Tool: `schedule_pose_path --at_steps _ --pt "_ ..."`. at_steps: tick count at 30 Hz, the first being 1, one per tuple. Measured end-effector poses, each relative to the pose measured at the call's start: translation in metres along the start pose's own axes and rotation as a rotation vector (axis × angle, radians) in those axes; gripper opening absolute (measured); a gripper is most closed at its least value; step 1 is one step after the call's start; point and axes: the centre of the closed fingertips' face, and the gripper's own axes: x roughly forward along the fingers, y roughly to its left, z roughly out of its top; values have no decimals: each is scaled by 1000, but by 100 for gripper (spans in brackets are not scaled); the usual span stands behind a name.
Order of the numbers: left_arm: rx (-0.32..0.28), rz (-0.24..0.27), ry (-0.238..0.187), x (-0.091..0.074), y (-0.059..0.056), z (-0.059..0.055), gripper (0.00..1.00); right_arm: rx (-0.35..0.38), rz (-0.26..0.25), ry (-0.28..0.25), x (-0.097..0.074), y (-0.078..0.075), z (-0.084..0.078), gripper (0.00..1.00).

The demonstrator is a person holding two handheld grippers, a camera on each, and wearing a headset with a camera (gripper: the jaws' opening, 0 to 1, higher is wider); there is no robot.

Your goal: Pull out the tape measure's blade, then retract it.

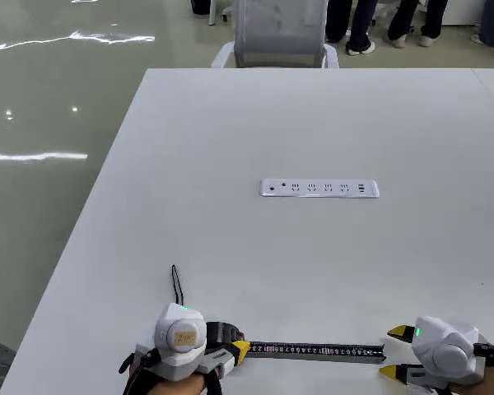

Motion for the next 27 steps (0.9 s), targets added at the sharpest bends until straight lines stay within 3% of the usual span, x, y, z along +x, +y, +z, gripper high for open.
schedule_pose_path --at_steps 7,16,27 --pt "-18 -4 15 5 -2 -5 73 -28 23 -4 2 6 5 21" --pt "-32 -9 31 5 0 -10 69 -65 18 -5 8 5 7 16" --pt "-51 4 44 10 -3 -13 66 -48 25 6 7 5 7 15"
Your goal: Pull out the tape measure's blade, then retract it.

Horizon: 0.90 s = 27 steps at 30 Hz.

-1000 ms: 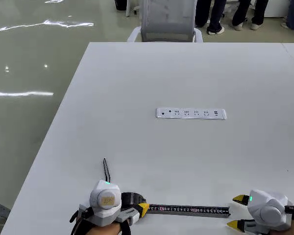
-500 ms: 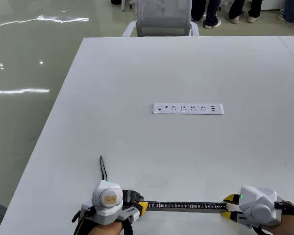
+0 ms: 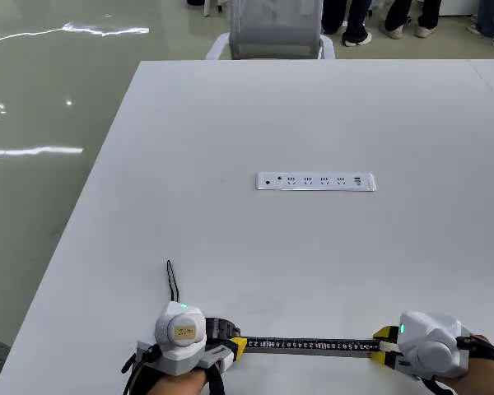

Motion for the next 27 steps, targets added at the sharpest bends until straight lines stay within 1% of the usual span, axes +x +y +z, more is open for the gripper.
schedule_pose_path --at_steps 2,4,8,12,14,16,19,21,23,27 --pt "-15 -7 7 1 -1 -1 63 3 -1 -1 -1 0 1 15" --pt "-22 2 6 2 -1 -1 62 11 -4 -1 -2 0 2 15" --pt "-35 12 5 5 -2 -1 64 15 -10 -2 0 -1 0 15" --pt "-30 47 8 9 0 -1 64 16 -10 -2 -1 0 1 15" --pt "-39 56 12 10 0 -1 64 14 -11 -2 -1 0 1 15" --pt "-41 64 10 10 2 -2 63 9 -12 -2 0 0 -1 15" --pt "-15 82 14 10 4 -3 60 9 -10 1 -1 0 1 15" --pt "-14 84 12 10 3 -3 60 10 -9 2 -1 0 1 15" --pt "16 99 18 11 3 -5 60 12 -8 1 -1 0 1 15" --pt "40 124 14 10 3 -6 60 8 -10 3 -1 1 0 15"
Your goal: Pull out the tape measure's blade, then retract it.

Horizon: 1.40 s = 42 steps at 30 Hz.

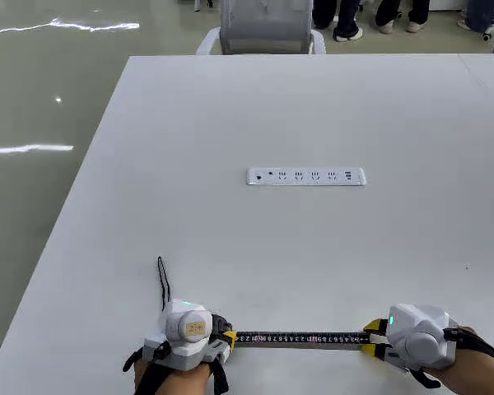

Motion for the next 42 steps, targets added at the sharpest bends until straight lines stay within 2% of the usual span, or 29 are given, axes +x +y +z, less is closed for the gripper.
schedule_pose_path --at_steps 3,6,9,11,13,16,18,29,33,36,42 --pt "12 19 -7 -2 0 -1 60 -5 -1 1 -1 1 1 14" --pt "10 28 4 -2 1 -1 59 -6 -1 2 -1 1 0 14" --pt "-5 32 3 -3 1 -1 59 -5 1 4 -1 1 1 14" --pt "-25 27 -7 -3 3 0 59 -7 3 5 0 1 0 14" --pt "-79 13 -23 -2 4 2 60 -8 4 5 -1 1 1 14" --pt "-74 20 -11 -3 3 3 60 -7 5 6 0 1 1 14" --pt "-102 27 -27 -3 3 5 60 -8 5 7 0 1 1 14" --pt "-75 37 -12 -3 2 3 58 -13 7 9 0 1 0 14" --pt "-36 57 -25 -3 1 2 57 -12 16 6 1 4 2 14" --pt "-30 54 -9 -2 3 2 57 -63 16 17 2 7 5 13" --pt "-26 39 -3 0 3 1 57 -26 15 11 2 6 4 13"
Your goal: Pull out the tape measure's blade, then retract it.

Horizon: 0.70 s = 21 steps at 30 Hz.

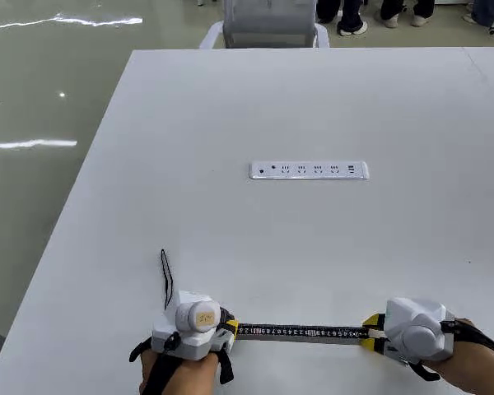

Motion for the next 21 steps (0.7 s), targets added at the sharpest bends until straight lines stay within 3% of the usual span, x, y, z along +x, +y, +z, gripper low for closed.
schedule_pose_path --at_steps 21 --pt "13 -18 -15 -1 -1 0 56 -13 12 14 -1 3 1 13"
